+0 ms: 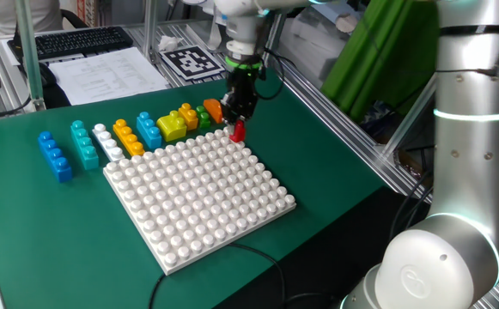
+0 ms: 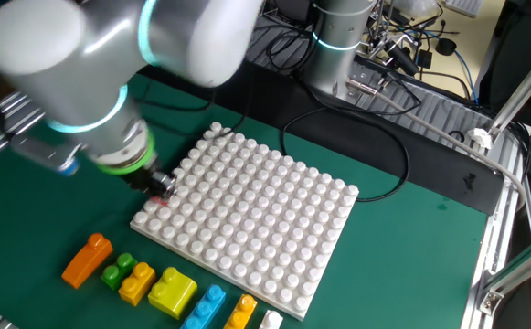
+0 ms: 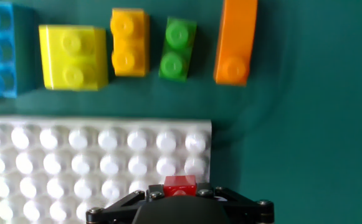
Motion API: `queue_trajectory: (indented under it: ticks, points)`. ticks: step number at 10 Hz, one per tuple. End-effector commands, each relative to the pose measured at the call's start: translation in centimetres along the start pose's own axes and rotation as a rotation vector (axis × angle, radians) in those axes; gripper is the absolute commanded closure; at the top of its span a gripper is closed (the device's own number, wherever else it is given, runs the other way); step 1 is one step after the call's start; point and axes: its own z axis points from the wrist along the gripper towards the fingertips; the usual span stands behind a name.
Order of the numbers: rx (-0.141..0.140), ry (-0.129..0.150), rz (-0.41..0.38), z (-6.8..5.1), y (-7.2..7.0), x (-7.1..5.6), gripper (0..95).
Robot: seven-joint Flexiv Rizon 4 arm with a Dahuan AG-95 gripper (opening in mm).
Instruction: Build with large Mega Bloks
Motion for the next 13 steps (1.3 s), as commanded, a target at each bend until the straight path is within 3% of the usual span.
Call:
queue_trajectory:
  ticks: [1, 2, 9, 13]
  points:
    - [-0.005, -0.004, -0.013, 0.0, -0.3, -0.3, 95.0]
    - [0.003, -0.074, -0.032, 0.5, -1.2, -0.2, 95.0]
    - [0.004, -0.114, -0.042, 1.1, -1.9, -0.2, 95.0]
    - [0.002, -0.112, -0.040, 1.4, -1.8, -0.5, 95.0]
